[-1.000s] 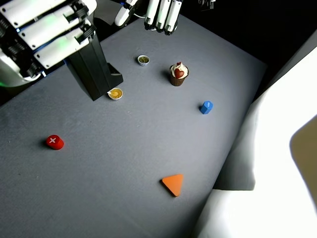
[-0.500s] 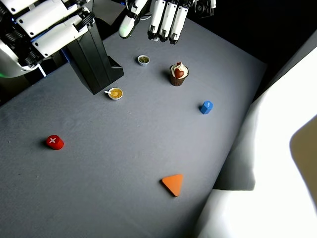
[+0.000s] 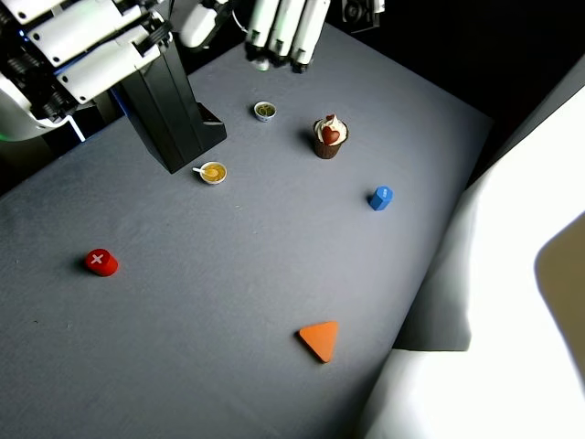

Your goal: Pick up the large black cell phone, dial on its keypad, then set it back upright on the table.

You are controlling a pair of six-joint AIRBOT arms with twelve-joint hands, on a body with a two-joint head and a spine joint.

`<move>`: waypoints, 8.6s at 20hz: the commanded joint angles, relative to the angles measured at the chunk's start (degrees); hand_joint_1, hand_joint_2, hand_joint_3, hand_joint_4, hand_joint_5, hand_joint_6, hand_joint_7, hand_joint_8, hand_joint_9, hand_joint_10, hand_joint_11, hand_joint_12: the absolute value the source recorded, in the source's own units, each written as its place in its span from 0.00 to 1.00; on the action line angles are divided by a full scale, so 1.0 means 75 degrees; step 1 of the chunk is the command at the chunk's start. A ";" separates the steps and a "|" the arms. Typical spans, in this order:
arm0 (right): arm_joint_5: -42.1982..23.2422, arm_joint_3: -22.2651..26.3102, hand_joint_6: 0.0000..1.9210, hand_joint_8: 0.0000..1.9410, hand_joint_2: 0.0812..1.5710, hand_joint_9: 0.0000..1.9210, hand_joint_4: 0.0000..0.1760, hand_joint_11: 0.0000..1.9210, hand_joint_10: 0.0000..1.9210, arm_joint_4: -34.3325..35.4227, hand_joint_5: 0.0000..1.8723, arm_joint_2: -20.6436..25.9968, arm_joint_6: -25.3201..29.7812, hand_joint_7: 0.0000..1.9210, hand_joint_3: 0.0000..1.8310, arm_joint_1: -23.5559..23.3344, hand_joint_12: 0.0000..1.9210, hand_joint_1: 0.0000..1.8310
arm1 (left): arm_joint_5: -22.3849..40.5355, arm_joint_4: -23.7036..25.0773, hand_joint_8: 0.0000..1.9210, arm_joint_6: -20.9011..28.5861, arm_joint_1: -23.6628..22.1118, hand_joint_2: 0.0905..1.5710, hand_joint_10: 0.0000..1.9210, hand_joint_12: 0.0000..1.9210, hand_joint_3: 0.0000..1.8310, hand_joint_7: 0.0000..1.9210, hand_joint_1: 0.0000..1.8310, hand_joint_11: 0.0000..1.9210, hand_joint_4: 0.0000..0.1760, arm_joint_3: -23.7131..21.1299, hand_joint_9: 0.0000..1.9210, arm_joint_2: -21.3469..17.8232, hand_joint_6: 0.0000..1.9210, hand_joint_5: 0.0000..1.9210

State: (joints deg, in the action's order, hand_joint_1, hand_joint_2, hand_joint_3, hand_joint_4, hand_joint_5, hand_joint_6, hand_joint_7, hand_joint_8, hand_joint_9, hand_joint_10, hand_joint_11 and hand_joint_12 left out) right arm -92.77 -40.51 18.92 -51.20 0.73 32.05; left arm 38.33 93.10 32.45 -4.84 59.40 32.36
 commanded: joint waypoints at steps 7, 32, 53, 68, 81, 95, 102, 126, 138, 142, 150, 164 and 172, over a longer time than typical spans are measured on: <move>-0.0880 0.0110 0.44 0.49 0.69 0.47 0.00 0.46 0.61 -0.0393 0.52 0.0092 0.0099 0.47 0.00 -0.0135 0.81 0.81 | 0.0270 -0.0946 0.80 -0.0188 -0.0011 0.80 0.95 1.00 0.02 0.29 0.80 0.40 0.84 0.0440 0.32 -0.0136 0.00 0.00; -0.0892 0.0149 0.43 0.51 0.70 0.46 0.00 0.45 0.63 -0.0389 0.51 0.0083 0.0070 0.47 0.00 -0.0135 0.84 0.81 | 0.0370 -0.1478 0.87 -0.0154 -0.0071 0.73 0.98 1.00 0.17 0.26 0.80 0.41 0.87 0.0119 0.30 -0.0027 0.00 0.00; -0.1100 -0.1032 0.45 0.55 0.71 0.46 0.00 0.44 0.71 0.0061 0.51 -0.0335 0.0095 0.46 0.00 0.0482 0.68 0.75 | 0.2745 -0.2424 0.82 0.1047 0.0717 0.80 0.97 1.00 0.03 0.28 0.78 0.40 0.76 0.0735 0.33 -0.0722 0.00 0.01; -0.1107 -0.2000 0.42 0.52 0.70 0.45 0.00 0.44 0.66 0.0381 0.51 -0.1038 0.0171 0.46 0.00 0.1451 0.82 0.80 | 0.2246 -0.0283 0.00 0.1727 0.0691 0.82 0.07 0.56 0.00 0.33 0.20 0.11 0.00 0.0292 0.29 -0.0865 0.00 0.27; -0.1109 -0.2794 0.41 0.55 0.70 0.45 0.00 0.42 0.64 0.0650 0.51 -0.1651 0.0158 0.45 0.00 0.1714 0.86 0.81 | 0.0868 0.1685 0.00 0.7151 0.0526 0.80 0.00 0.39 0.00 0.21 0.00 0.00 0.00 -0.0025 0.17 -0.0861 0.00 0.20; -0.1112 -0.3375 0.46 0.58 0.70 0.49 0.00 0.50 0.60 0.0649 0.45 -0.2174 0.0287 0.42 0.00 0.1751 0.77 0.81 | 0.1079 0.2104 0.00 0.9180 0.0672 0.78 0.00 0.47 0.00 0.20 0.02 0.00 0.00 -0.0263 0.18 -0.0985 0.00 0.19; -0.1113 -0.3673 0.45 0.52 0.68 0.52 0.00 0.53 0.56 0.0659 0.44 -0.2302 0.0355 0.48 0.00 0.1860 0.73 0.82 | 0.1451 0.2718 0.00 1.0236 0.0681 0.79 0.00 0.44 0.00 0.15 0.02 0.00 0.00 -0.0339 0.15 -0.1033 0.00 0.17; -0.1114 -0.3960 0.33 0.58 0.69 0.49 0.00 0.51 0.60 0.0686 0.51 -0.2597 0.0362 0.45 0.00 0.1975 0.77 0.82 | 0.1782 0.3128 0.00 1.0929 0.0602 0.79 0.00 0.45 0.00 0.17 0.04 0.00 0.00 -0.0625 0.16 -0.1047 0.00 0.18; -0.1114 -0.3895 0.47 0.58 0.70 0.51 0.00 0.52 0.62 0.0643 0.47 -0.2594 0.0345 0.47 0.00 0.2032 0.58 0.75 | 0.1791 0.3143 0.00 1.0940 0.0588 0.79 0.00 0.45 0.00 0.17 0.03 0.00 0.00 -0.0686 0.16 -0.1062 0.00 0.19; -0.1114 -0.3915 0.59 0.62 0.73 0.45 0.00 0.41 0.68 0.0635 0.45 -0.2586 0.0331 0.42 0.00 0.2032 0.59 0.74 | 0.1777 0.3143 0.00 1.0937 0.0578 0.79 0.00 0.45 0.00 0.16 0.01 0.00 0.00 -0.0677 0.16 -0.1062 0.00 0.18; -0.1114 -0.3925 0.00 0.00 0.66 0.27 0.00 0.04 0.01 0.0635 0.35 -0.2559 0.0300 0.31 0.00 0.2046 0.64 0.55 | 0.1655 0.3122 0.00 1.0827 0.0547 0.78 0.00 0.50 0.00 0.17 0.04 0.00 0.00 -0.0639 0.18 -0.1062 0.00 0.20; -0.1114 -0.3932 0.00 0.00 0.49 0.00 0.40 0.00 0.00 0.0635 0.00 -0.2565 0.0273 0.00 0.00 0.2076 0.00 0.14 | 0.1519 0.3086 0.00 1.0833 0.0512 0.77 0.00 0.49 0.00 0.18 0.07 0.00 0.00 -0.0615 0.18 -0.1063 0.00 0.20; -0.1113 -0.3900 0.00 0.00 0.52 0.00 0.38 0.00 0.00 0.0635 0.00 -0.2480 0.0268 0.00 0.01 0.2085 0.00 0.13 | 0.1526 0.3063 0.00 1.0845 0.0510 0.78 0.00 0.47 0.00 0.18 0.02 0.00 0.00 -0.0635 0.18 -0.1063 0.00 0.19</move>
State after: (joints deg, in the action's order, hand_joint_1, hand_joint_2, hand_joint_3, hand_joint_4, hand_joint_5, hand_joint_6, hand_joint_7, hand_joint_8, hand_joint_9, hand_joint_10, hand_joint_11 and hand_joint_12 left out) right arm -94.00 -69.67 24.56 -70.70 2.33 47.51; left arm 50.54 120.60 113.43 0.34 54.52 24.82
